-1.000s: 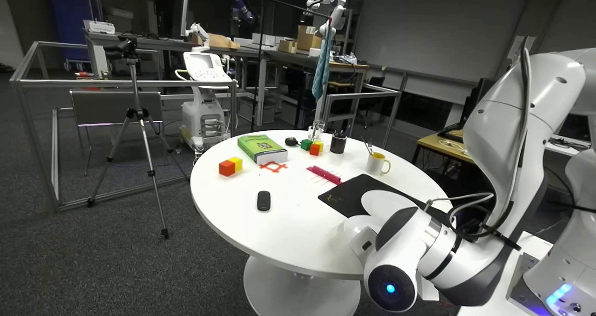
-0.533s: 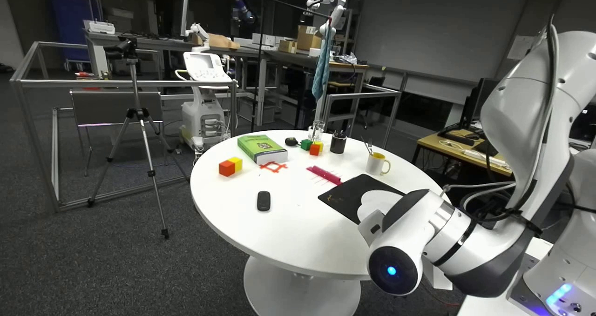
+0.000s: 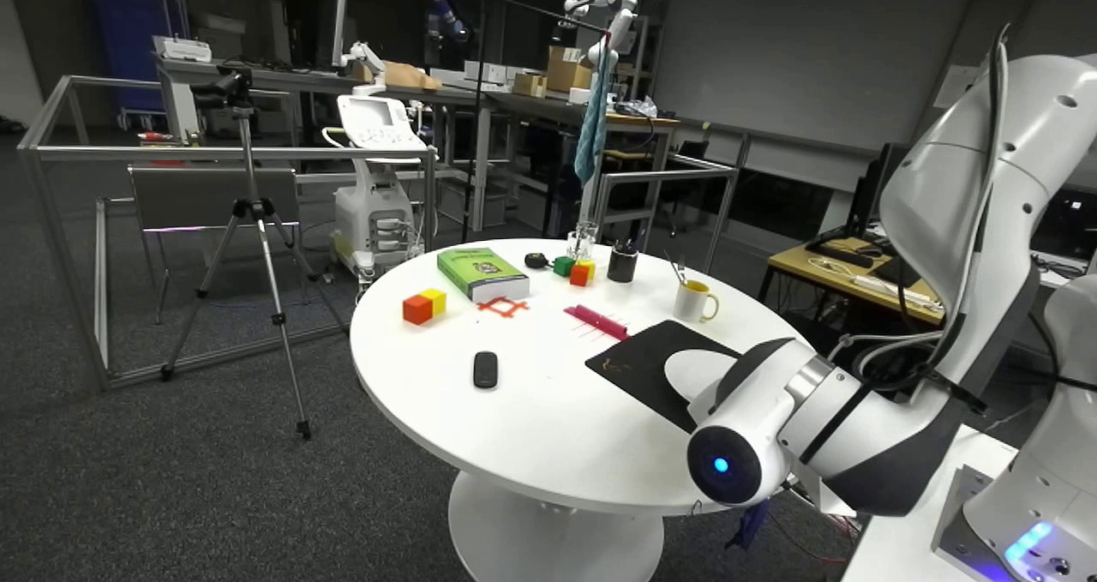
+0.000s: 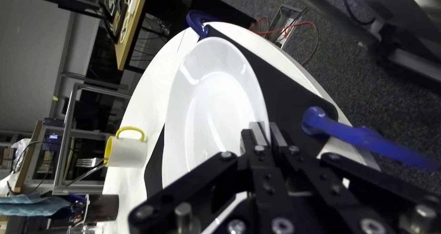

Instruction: Pick up the smaller white plate and put it on the other white plate

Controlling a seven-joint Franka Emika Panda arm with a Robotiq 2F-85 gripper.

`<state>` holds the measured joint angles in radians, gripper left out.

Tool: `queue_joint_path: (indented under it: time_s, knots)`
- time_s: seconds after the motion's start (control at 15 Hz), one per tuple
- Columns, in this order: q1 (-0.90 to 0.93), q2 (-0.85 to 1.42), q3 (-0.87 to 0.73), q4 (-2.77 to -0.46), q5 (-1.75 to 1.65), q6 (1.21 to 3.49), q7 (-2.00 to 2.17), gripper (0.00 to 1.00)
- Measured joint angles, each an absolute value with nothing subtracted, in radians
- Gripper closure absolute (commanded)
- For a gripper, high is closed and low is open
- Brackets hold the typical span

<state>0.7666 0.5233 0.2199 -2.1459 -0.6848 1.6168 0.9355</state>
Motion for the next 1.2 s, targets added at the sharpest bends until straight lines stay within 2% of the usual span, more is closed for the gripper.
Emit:
queue_joint_path:
  time_s: [0.47, 0.53, 0.67, 1.2]
  knots:
    - [0.682, 0.478, 0.222, -2.275, -0.681, 1.653, 0.936, 0.99]
    - [0.675, 0.460, 0.223, -2.287, -0.681, 1.653, 0.935, 0.94]
    - [0.655, 0.417, 0.233, -2.310, -0.674, 1.662, 0.933, 0.94]
    - [0.642, 0.374, 0.243, -2.336, -0.668, 1.666, 0.931, 0.94]
